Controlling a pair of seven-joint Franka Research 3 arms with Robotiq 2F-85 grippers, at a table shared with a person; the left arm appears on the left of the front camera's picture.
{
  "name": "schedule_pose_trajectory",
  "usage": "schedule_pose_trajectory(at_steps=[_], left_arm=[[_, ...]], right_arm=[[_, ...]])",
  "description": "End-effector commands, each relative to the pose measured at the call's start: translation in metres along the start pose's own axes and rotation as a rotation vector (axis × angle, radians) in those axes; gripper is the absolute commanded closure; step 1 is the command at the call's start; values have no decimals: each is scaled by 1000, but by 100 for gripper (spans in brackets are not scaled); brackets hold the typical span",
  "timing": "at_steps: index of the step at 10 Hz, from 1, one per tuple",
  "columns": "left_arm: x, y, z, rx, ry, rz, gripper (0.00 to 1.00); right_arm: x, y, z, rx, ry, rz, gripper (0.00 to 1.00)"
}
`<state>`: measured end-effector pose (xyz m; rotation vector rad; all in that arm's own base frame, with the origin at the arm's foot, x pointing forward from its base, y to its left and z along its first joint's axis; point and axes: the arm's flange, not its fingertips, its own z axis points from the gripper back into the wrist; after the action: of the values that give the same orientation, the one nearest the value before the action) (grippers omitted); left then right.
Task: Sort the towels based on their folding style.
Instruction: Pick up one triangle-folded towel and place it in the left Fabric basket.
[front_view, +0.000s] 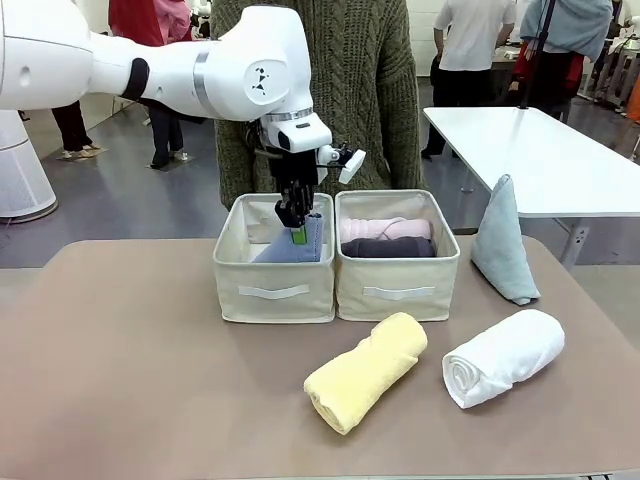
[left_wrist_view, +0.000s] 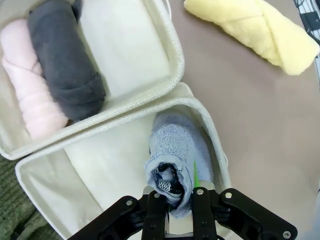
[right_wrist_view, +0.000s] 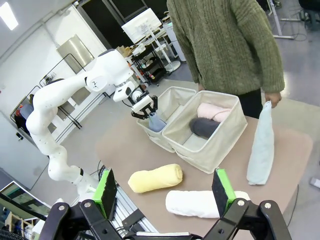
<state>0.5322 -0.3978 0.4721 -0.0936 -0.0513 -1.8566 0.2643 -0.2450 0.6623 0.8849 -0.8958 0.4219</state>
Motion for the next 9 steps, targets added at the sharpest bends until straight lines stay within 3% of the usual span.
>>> schedule_pose_trajectory(at_steps=[1,3,6,8,9], left_arm=[[2,-3,-5,-1,44,89,85],[3,-1,-14,-16,78,138,85],[3,-3,-10,-10,75,140,0],[3,-3,-8,-5,71,142,0],[3,-3,-7,-6,69,142,6]], right_arm=[[1,-1,1,16,-18,17,0],[1,-1,1,16,-18,17,0],[1,-1,1,16,-18,17,0],[1,-1,1,16,-18,17,0],[1,-1,1,16,-18,17,0]])
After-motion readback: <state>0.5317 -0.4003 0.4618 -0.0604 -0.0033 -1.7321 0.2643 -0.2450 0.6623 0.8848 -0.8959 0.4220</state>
